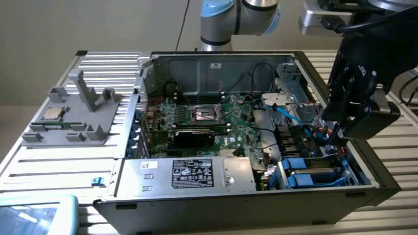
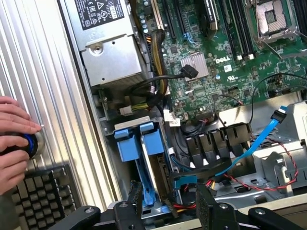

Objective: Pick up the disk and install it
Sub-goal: 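Insert the first disk wire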

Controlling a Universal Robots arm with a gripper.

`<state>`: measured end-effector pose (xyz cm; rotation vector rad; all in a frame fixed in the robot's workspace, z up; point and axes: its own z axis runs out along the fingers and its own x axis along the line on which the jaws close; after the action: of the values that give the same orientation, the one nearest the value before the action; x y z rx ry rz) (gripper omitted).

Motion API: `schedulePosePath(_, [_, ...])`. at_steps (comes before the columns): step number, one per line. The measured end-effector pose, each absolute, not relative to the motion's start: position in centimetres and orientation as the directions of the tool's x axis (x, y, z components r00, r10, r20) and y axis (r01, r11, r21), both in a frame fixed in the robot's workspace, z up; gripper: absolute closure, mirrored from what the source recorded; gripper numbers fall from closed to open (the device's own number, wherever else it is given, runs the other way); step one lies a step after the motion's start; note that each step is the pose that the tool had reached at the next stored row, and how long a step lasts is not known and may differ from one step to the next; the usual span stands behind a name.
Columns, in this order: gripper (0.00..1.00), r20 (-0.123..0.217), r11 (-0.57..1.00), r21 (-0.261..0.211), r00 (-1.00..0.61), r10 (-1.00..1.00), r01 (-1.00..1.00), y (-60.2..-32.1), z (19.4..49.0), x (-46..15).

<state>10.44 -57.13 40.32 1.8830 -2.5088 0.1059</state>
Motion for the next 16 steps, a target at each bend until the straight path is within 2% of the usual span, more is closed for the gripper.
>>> schedulePosePath(11, [0.44,0.025,0.191,-0.037,-0.192,-0.981,-0.981,-57.13,40.21,11.16])
schedulePosePath(16, [0.44,0.029,0.166,-0.013,-0.166,-0.986,-0.986,-57.27,40.14,11.21])
